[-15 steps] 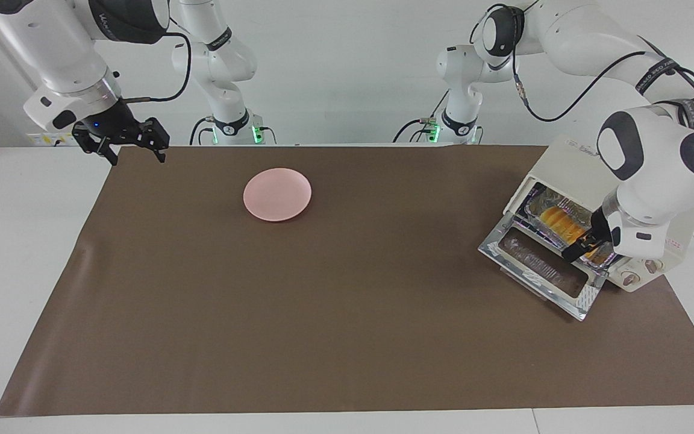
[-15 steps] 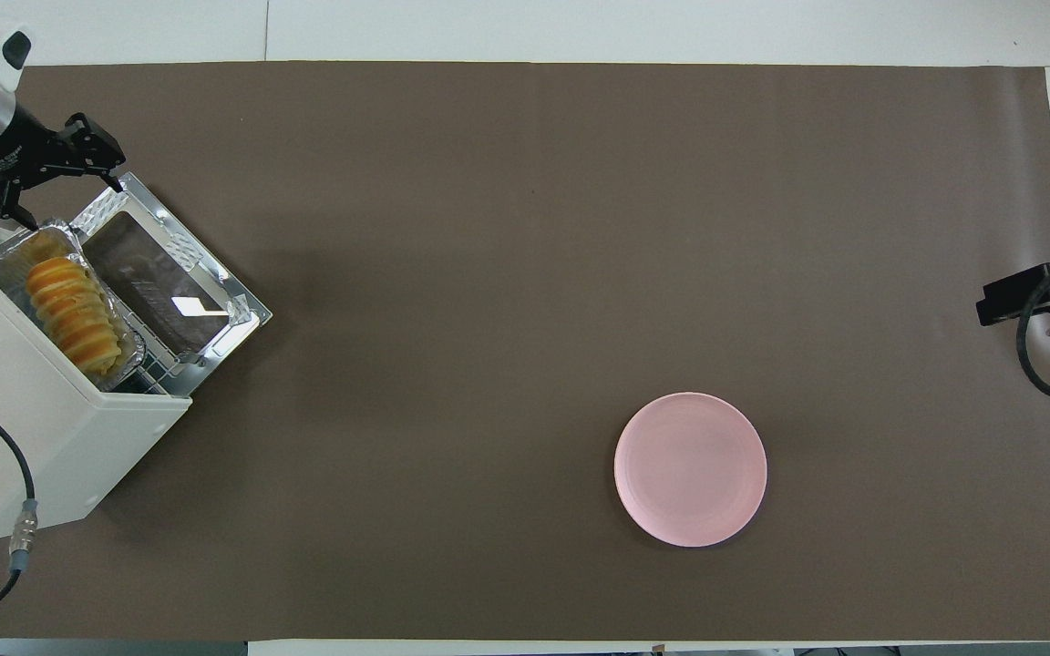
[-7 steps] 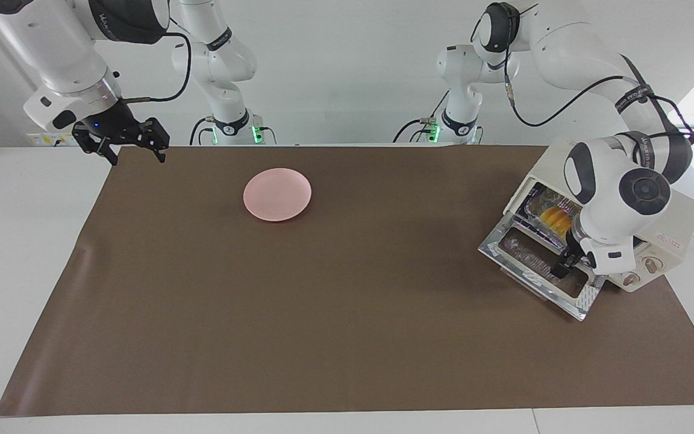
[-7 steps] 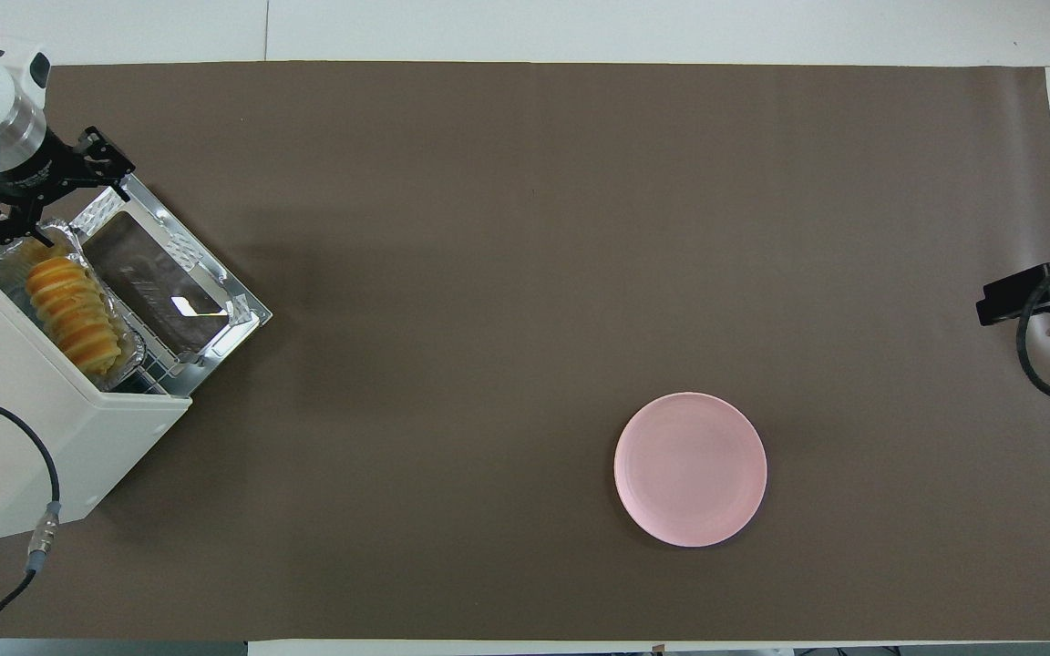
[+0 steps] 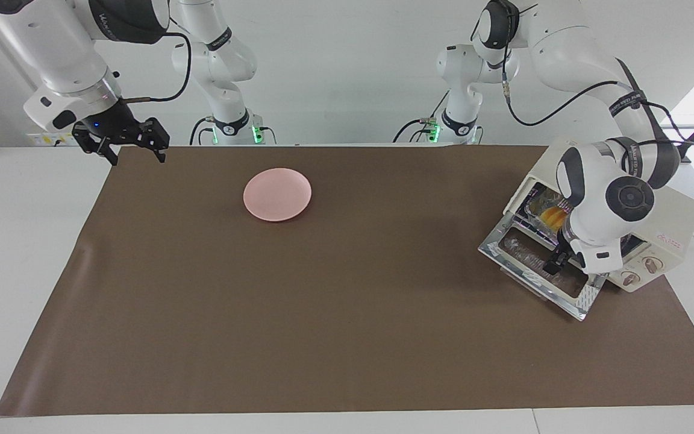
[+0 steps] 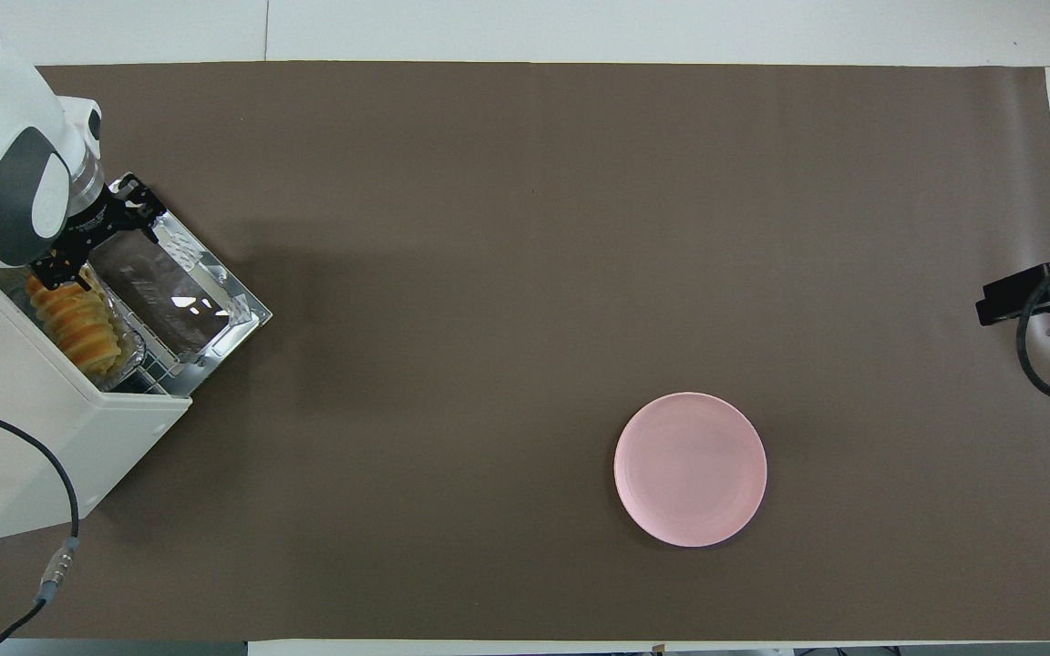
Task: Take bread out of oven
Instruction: 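Reach the left gripper into the oven and grasp the foil tray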
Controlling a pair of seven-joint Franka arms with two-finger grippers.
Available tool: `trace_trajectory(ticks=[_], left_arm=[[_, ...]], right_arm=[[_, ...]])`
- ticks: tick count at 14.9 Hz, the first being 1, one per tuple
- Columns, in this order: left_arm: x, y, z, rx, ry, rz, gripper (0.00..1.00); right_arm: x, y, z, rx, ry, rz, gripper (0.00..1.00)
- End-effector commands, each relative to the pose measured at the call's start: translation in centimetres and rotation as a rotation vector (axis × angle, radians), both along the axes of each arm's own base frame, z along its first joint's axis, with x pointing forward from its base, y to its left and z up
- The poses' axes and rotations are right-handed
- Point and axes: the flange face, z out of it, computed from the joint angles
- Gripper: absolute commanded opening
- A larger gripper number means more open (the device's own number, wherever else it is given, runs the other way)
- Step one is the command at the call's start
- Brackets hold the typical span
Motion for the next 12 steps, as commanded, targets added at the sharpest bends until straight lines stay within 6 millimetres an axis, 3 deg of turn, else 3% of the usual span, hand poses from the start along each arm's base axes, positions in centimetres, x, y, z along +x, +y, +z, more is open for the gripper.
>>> trace_trajectory(ticks=[1,7,9,10,11,12], left_arm=[[-1.3,0.4,0.1,0.021,-0.020,-0.002,0.97],[-2.7,1.2,-1.2,0.013,0.004,-0.011,0.32],[-3.3,1.3,-1.8,0.005,0.009,-0.025,0.28],[-3.4,1.6,-1.8,0.004,0.008,-0.022,0.21],[-3.4,1.6,-1.8,0.002,0.012,-0.030,0.00],[-3.3,1.5,-1.7,-0.003,0.014,-0.059,0.00]], right_arm=[[-0.6,0.1,0.1,0.001,0.001,0.001,1.00],[-0.6,0.1,0.1,0.001,0.001,0.001,1.00],[-0.6,0.1,0.1,0.001,0.001,0.001,1.00],[-0.6,0.1,0.1,0.001,0.001,0.001,1.00],[-0.6,0.1,0.1,0.001,0.001,0.001,1.00],[-0.6,0.0,0.1,0.001,-0.001,0.000,1.00]])
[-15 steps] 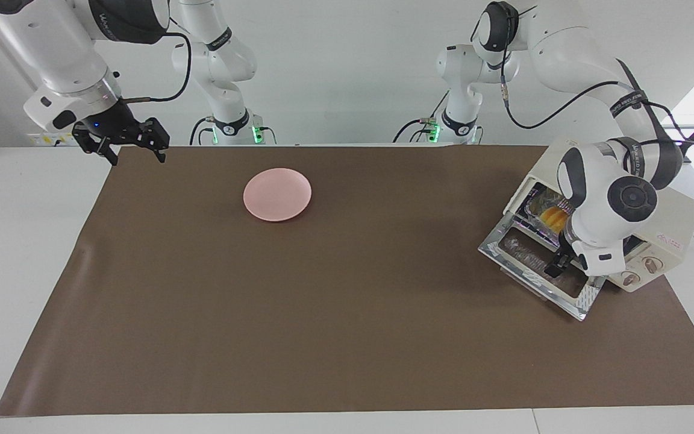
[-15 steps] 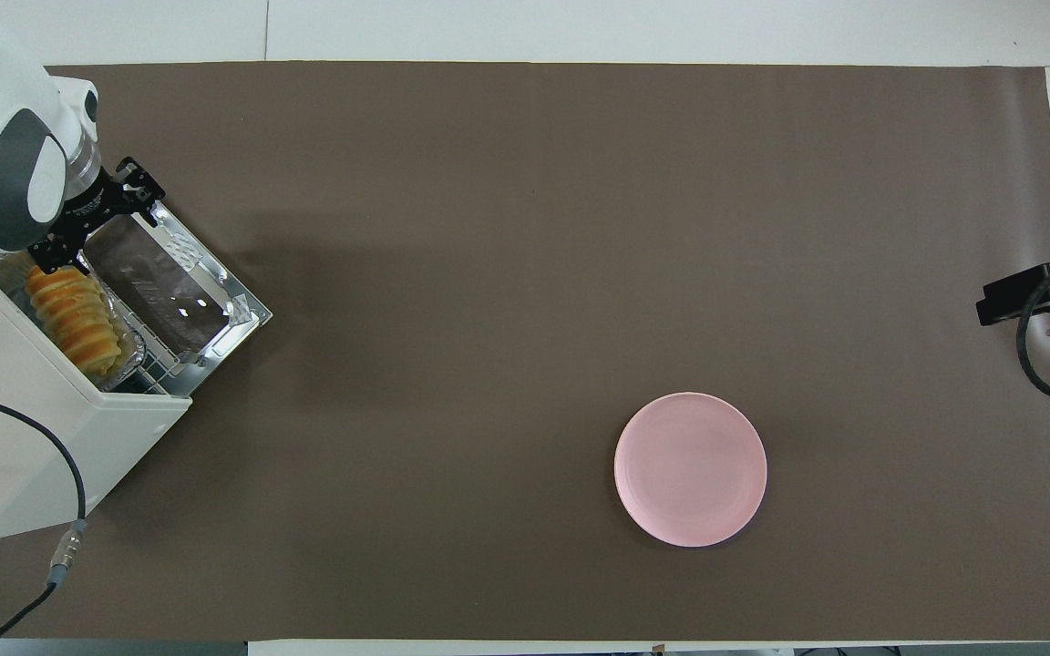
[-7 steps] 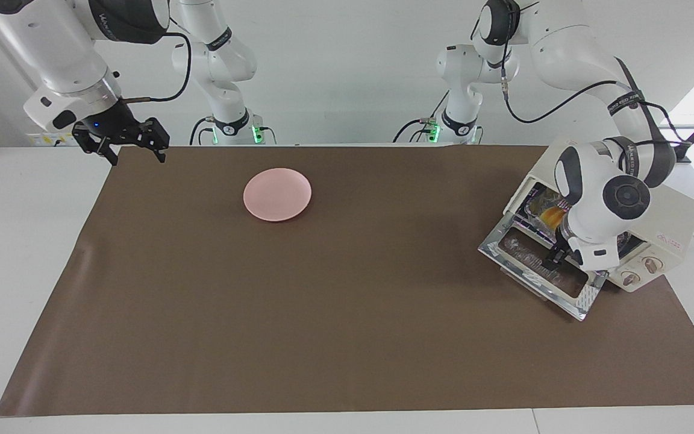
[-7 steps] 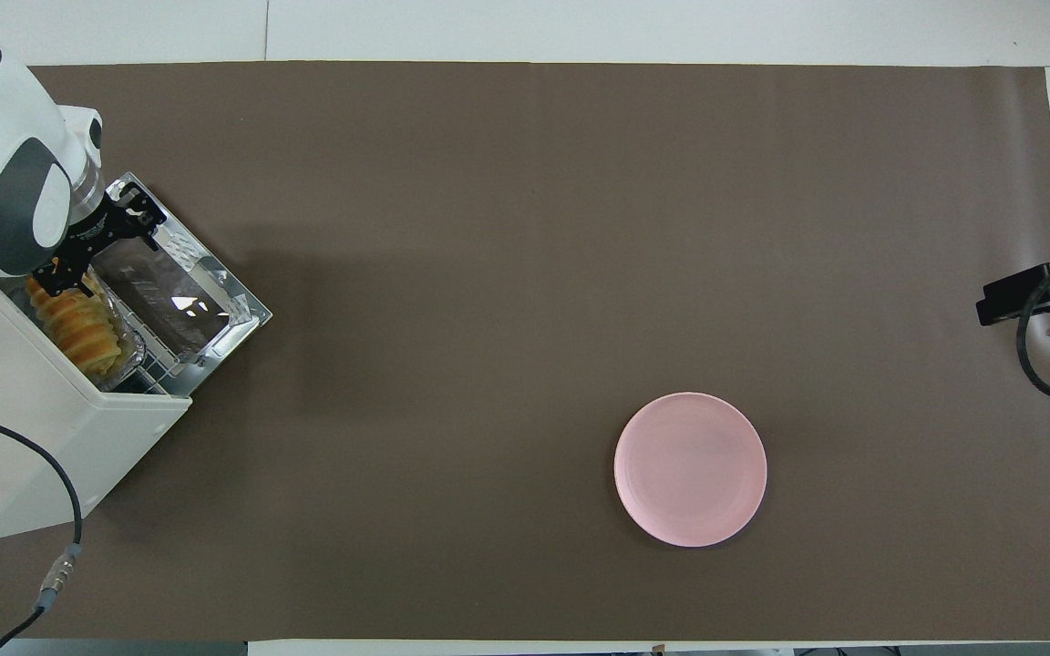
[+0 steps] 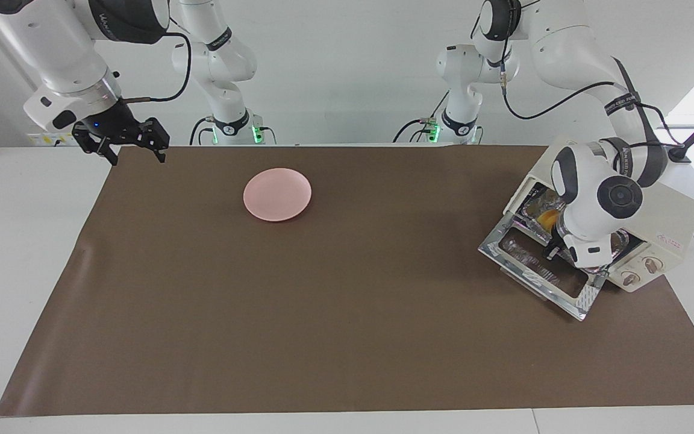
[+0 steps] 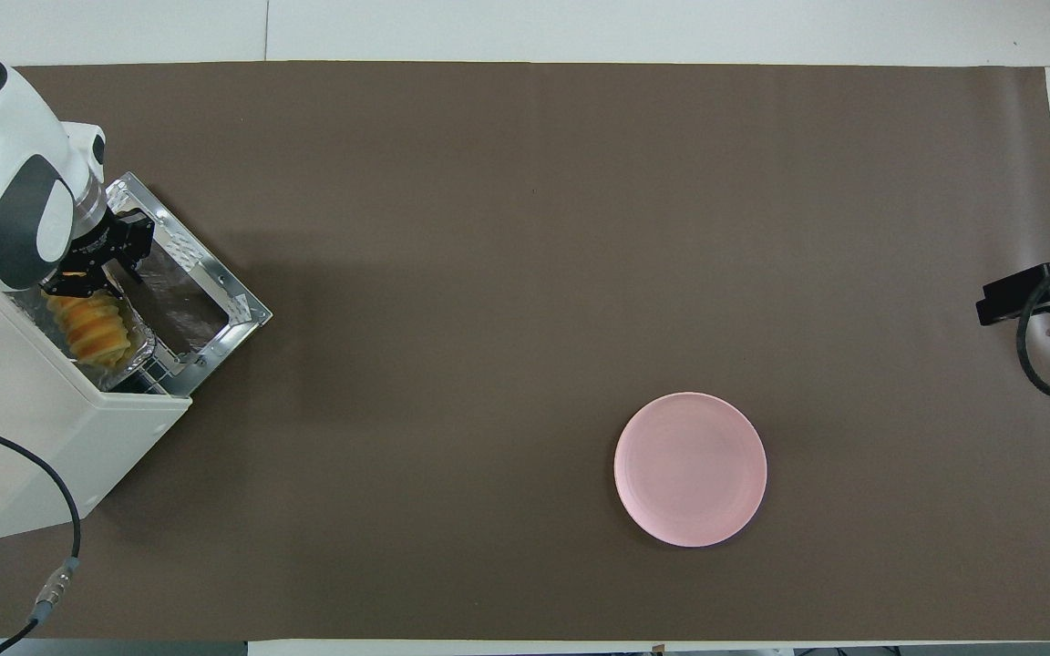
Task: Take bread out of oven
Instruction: 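Reach the left gripper into the oven and grasp the foil tray, then pull the foil tray out with the left gripper and set it down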
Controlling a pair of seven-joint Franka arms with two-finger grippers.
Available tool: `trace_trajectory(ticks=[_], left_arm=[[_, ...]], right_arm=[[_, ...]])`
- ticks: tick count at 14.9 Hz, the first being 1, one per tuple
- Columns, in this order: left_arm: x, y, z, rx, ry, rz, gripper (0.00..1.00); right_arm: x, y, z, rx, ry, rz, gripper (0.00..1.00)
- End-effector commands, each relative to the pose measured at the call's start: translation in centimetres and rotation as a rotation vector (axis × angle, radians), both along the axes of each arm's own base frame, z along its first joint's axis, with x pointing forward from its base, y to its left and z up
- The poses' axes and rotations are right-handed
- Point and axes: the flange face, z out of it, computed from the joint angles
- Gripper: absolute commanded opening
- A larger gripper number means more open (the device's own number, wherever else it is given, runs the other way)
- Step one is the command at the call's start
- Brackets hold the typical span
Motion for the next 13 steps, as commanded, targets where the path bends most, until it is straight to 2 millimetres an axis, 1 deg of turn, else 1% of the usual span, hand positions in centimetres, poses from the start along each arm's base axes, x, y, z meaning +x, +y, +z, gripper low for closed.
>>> trace_trajectory(ticks=[1,2,3,4,6,7,8,9,10,11,12,13], left_arm=[[-0.8,0.2,0.7,-0.003,-0.010,-0.092,0.00],[-0.3,-0.4,1.0,-0.012,-0.019,-0.139,0.00],[0.8,-1.3,2.2,-0.014,-0.058,-0.171,0.00],[1.5,-2.7,2.7,-0.011,-0.072,-0.196,0.00],[3.4,-7.3,4.8,-0.022,-0.130,-0.261,0.00],[4.1,-9.8,5.2,-0.035,-0.150,-0.305,0.00],[4.5,-12.8,6.2,-0.063,-0.166,-0.350,0.00],[4.4,-15.9,7.0,-0.078,-0.163,-0.385,0.00],[4.0,-18.7,7.1,-0.088,-0.154,-0.433,0.00],[2.8,-23.0,7.1,-0.103,-0.149,-0.513,0.00],[1.5,-26.8,7.4,-0.115,-0.150,-0.571,0.00],[0.2,-29.8,7.5,-0.128,-0.146,-0.615,0.00]], right_arm=[[-0.6,0.0,0.1,0.001,0.001,0.000,1.00],[-0.6,0.0,0.1,0.001,-0.001,0.000,1.00],[-0.6,0.1,0.1,0.001,0.001,0.001,1.00],[-0.6,0.1,0.1,0.000,0.001,0.000,1.00],[-0.6,0.2,0.1,0.001,0.001,0.003,1.00],[-0.6,0.1,0.2,0.000,-0.002,0.001,1.00],[-0.6,0.1,0.2,0.000,-0.002,0.001,1.00],[-0.6,0.0,0.1,0.001,-0.001,0.000,1.00],[-0.6,-0.1,0.1,0.001,-0.001,-0.002,1.00],[-0.6,-0.1,0.1,0.001,-0.001,-0.002,1.00],[-0.6,-0.1,0.1,0.001,-0.001,0.000,1.00],[-0.6,-0.1,0.1,0.000,-0.001,-0.003,1.00]])
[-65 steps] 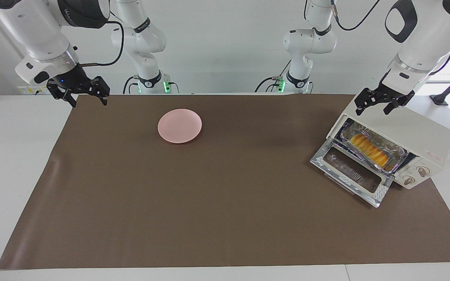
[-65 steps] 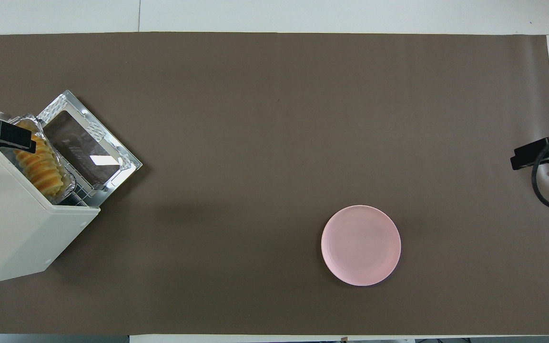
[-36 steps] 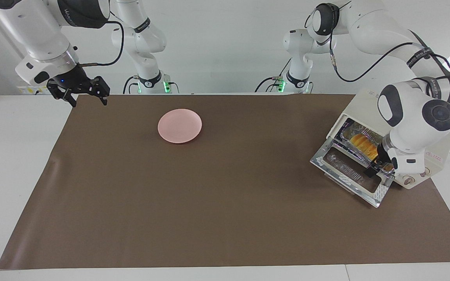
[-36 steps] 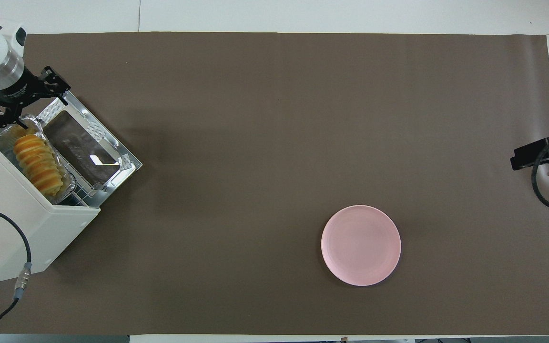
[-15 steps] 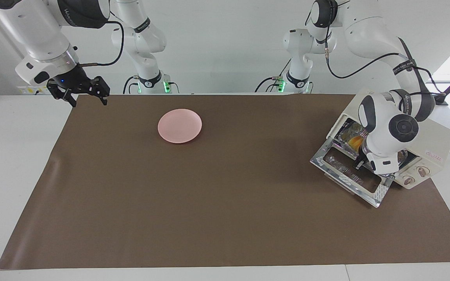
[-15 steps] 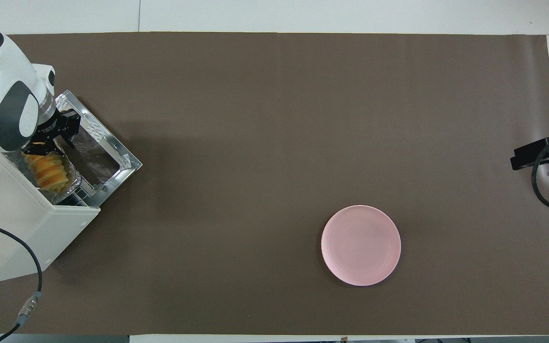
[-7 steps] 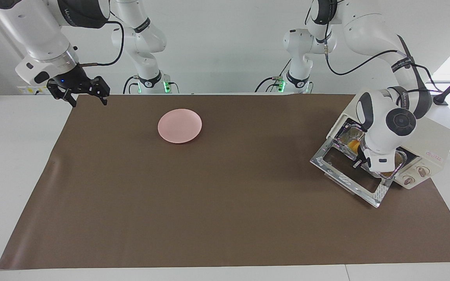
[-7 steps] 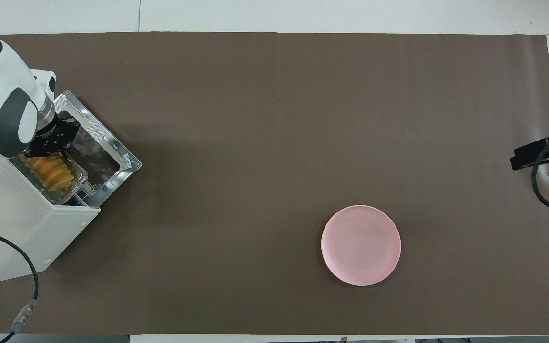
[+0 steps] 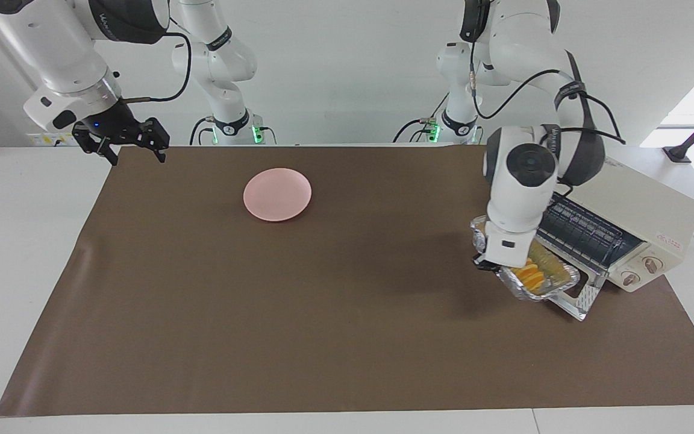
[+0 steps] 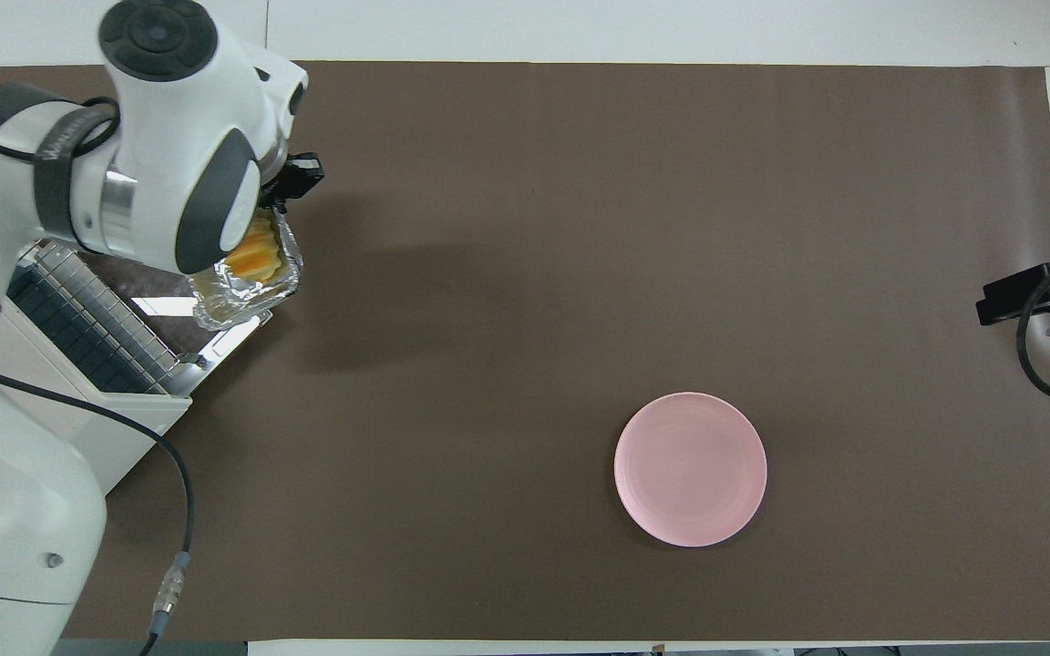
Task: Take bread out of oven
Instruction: 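Pull the foil tray out with the left gripper and set it down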
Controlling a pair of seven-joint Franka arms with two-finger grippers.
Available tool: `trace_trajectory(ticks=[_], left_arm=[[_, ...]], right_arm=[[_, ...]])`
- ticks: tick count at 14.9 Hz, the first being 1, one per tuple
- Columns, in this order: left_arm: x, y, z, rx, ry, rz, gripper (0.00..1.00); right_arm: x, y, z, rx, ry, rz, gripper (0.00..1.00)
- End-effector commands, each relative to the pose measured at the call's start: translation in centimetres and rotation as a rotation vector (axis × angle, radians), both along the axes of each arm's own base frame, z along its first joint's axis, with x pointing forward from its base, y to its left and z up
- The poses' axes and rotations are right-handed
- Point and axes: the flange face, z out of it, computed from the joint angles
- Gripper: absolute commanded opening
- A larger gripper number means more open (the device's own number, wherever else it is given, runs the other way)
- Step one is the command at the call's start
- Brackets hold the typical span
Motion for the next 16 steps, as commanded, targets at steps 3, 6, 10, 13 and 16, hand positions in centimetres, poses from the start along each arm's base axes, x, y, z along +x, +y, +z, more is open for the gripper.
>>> trace_trajectory(ticks=[3,6,10,13,16], left_arm=[[-5.7,-13.5,-1.0,-0.122,0.083,-0.200,0.00],[-10.0,-19.9,-2.7,-0.122,0.104,-0.314,0.00],[-12.2,-22.9,-6.8,-0.115,0.137,-0.359,0.00],[-11.6,-22.4,-7.7,-0.136,0.118,-0.354,0.00],[-11.5,-22.4,-8.7,-0.159,0.084,-0.347,0.00]], right_arm=[[-0.6,-0.1,0.1,0.000,-0.001,-0.006,1.00],[-0.6,-0.6,0.1,0.001,-0.001,-0.011,1.00],[-0.7,-0.6,0.1,0.001,0.001,-0.011,1.00],[-0.7,-0.6,0.1,0.002,-0.001,-0.015,1.00],[-0.8,-0.6,0.0,0.002,0.001,-0.016,1.00]])
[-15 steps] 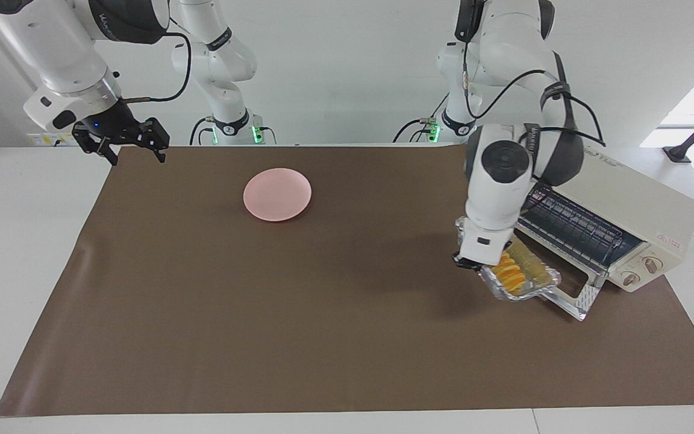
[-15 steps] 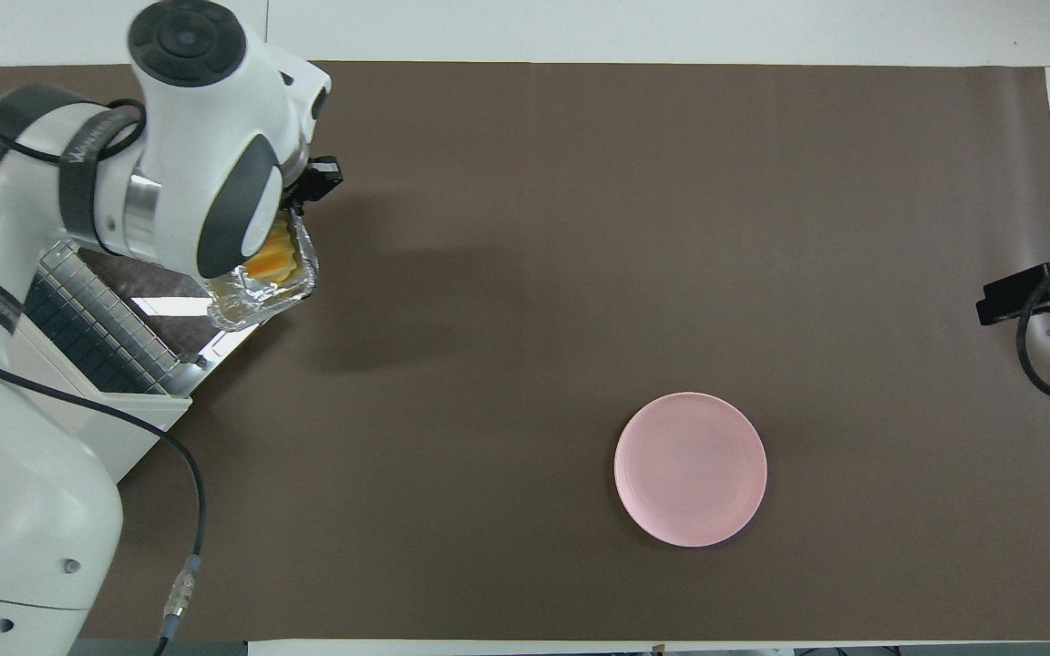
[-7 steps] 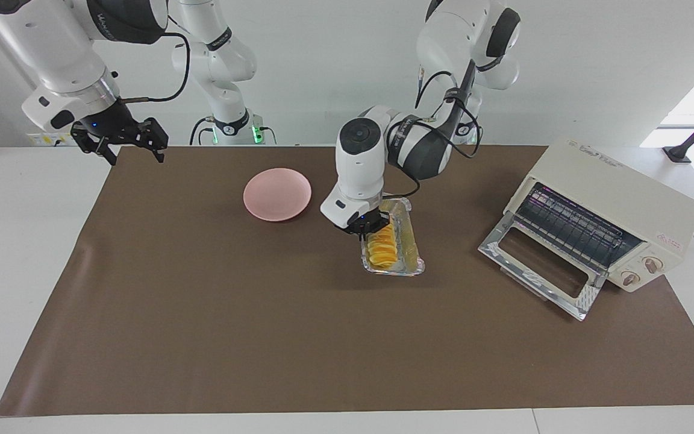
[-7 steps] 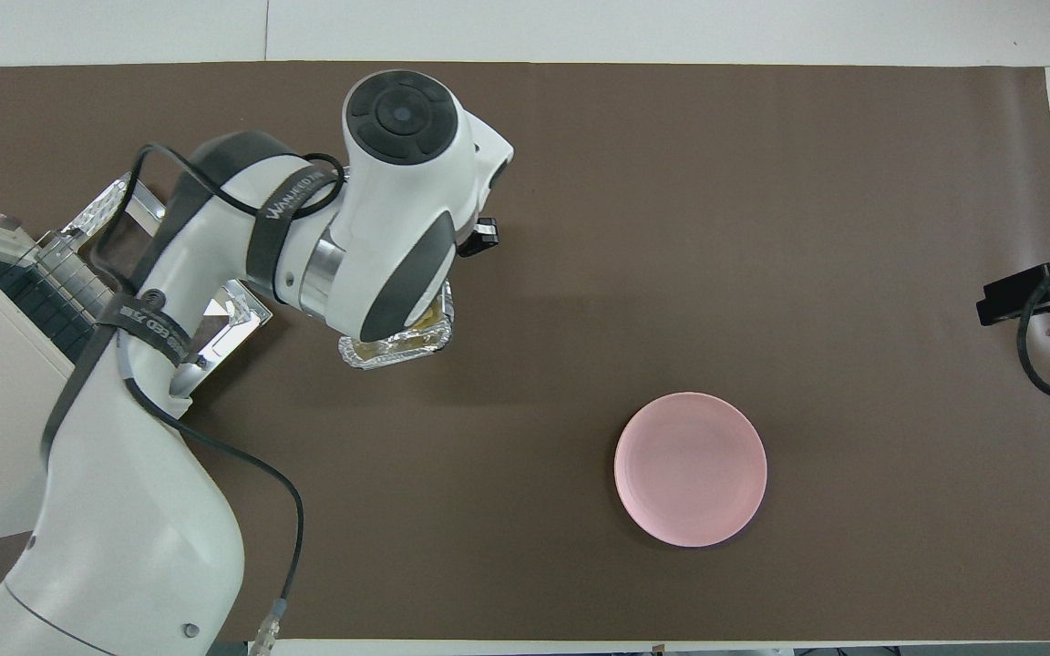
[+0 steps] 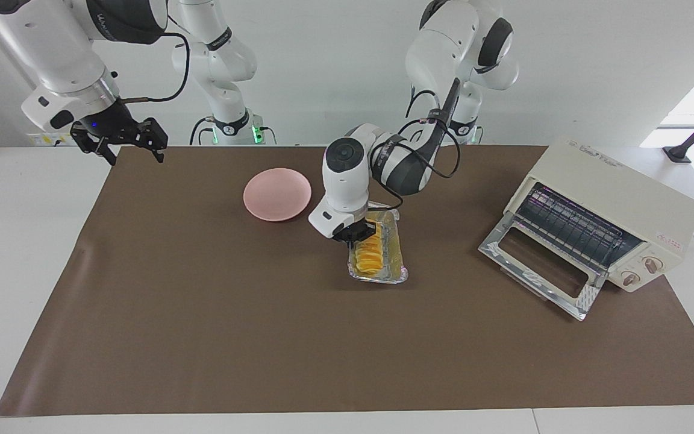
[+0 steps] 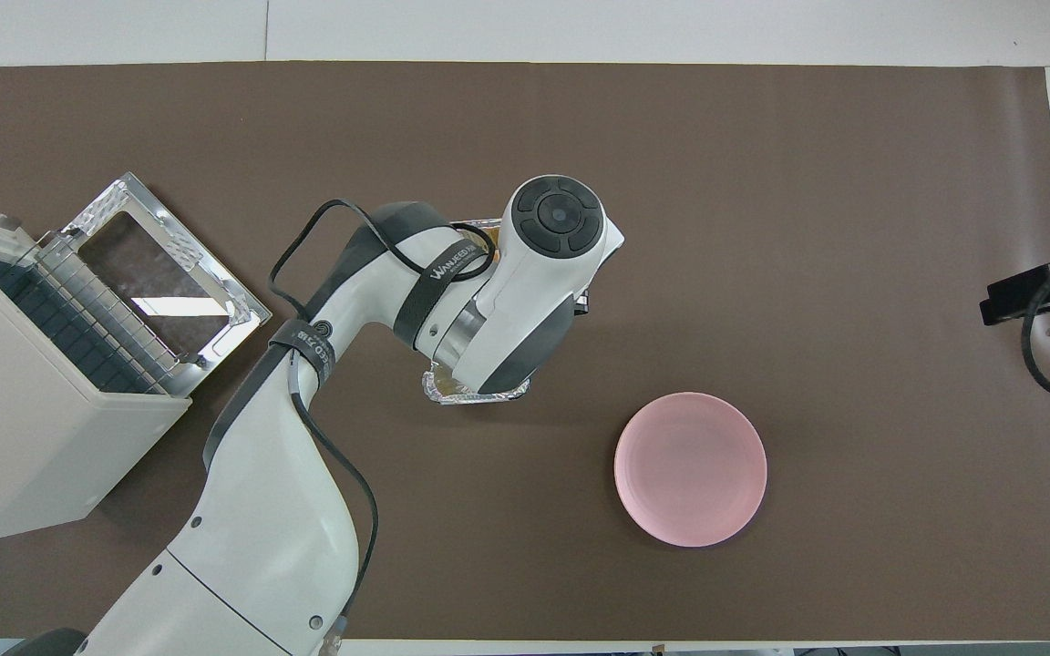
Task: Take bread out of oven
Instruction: 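Pull the foil tray out with the left gripper and set it down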
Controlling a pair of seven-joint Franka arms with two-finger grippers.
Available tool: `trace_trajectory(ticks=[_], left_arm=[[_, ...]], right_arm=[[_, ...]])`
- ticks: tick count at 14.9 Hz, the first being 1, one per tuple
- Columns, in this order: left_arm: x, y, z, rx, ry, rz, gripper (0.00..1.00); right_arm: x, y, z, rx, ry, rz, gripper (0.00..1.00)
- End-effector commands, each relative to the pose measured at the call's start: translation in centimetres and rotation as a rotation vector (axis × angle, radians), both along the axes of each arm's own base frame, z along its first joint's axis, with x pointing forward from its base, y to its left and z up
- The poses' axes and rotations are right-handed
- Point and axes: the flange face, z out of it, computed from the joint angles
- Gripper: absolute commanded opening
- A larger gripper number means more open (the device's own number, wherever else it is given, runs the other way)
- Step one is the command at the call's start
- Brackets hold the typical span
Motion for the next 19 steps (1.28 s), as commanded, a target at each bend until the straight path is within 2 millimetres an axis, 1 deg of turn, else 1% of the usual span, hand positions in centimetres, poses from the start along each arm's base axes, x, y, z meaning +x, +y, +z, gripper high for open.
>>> trace_trajectory(ticks=[1,2,3,4,5,6,7,8,9,10,11,12,13,14,15,16,17,18,19], left_arm=[[0.0,0.3,-0.3,-0.033,-0.012,0.006,0.03],[0.0,0.4,-0.3,-0.033,-0.011,0.019,0.24],[0.0,0.4,-0.4,-0.031,-0.011,0.021,0.34],[0.0,0.2,-0.2,-0.036,-0.011,0.032,0.38],[0.0,0.0,0.2,-0.041,-0.014,0.057,0.52],[0.2,-0.1,0.8,-0.049,-0.023,0.076,0.89],[0.5,-0.3,1.6,-0.055,-0.026,0.085,1.00],[0.7,0.2,2.2,-0.040,-0.006,0.096,1.00],[1.3,1.1,3.5,-0.035,0.002,0.114,1.00],[2.5,2.6,5.9,-0.049,-0.016,0.142,1.00],[3.7,5.0,7.8,-0.063,-0.024,0.186,1.00],[4.9,8.3,10.6,-0.073,-0.039,0.233,1.00],[5.8,12.0,12.9,-0.062,-0.032,0.280,1.00],[6.2,15.4,15.3,-0.053,-0.025,0.317,1.00],[7.0,19.6,17.5,-0.047,-0.022,0.366,1.00],[7.5,23.7,19.2,-0.043,-0.015,0.396,1.00],[7.5,26.2,20.6,-0.042,-0.013,0.381,1.00],[7.7,29.5,21.7,-0.042,-0.008,0.372,1.00],[7.5,32.8,23.1,-0.042,-0.003,0.373,1.00]], right_arm=[[-0.8,-0.3,0.2,0.002,-0.003,-0.008,1.00],[-0.8,-0.2,0.2,0.002,-0.002,-0.006,1.00],[-0.8,0.0,0.1,0.001,0.000,-0.006,1.00],[-0.8,0.2,0.1,0.001,0.000,-0.001,1.00],[-0.8,0.2,0.1,0.001,-0.002,-0.001,1.00],[-0.8,0.2,0.1,0.000,-0.003,-0.001,1.00],[-0.8,0.2,0.1,0.000,-0.003,-0.001,1.00],[-0.8,0.3,0.1,0.000,-0.005,0.000,1.00],[-0.7,0.5,0.1,-0.001,-0.006,0.003,1.00],[-0.7,0.8,0.2,-0.001,-0.011,0.010,1.00],[-0.6,1.3,0.2,-0.002,-0.017,0.010,1.00],[-0.5,2.5,0.1,-0.002,-0.017,0.011,1.00],[-0.3,3.4,0.0,-0.007,-0.023,-0.002,1.00],[-0.1,4.4,-0.1,-0.010,-0.033,-0.024,1.00],[0.2,6.0,-0.6,-0.010,-0.036,-0.030,1.00],[0.5,7.4,-1.0,-0.012,-0.045,-0.042,1.00],[1.0,9.0,-1.8,-0.014,-0.043,-0.051,1.00],[1.6,11.3,-2.8,-0.013,-0.042,-0.060,1.00],[2.3,13.8,-4.2,-0.016,-0.042,-0.076,1.00]])
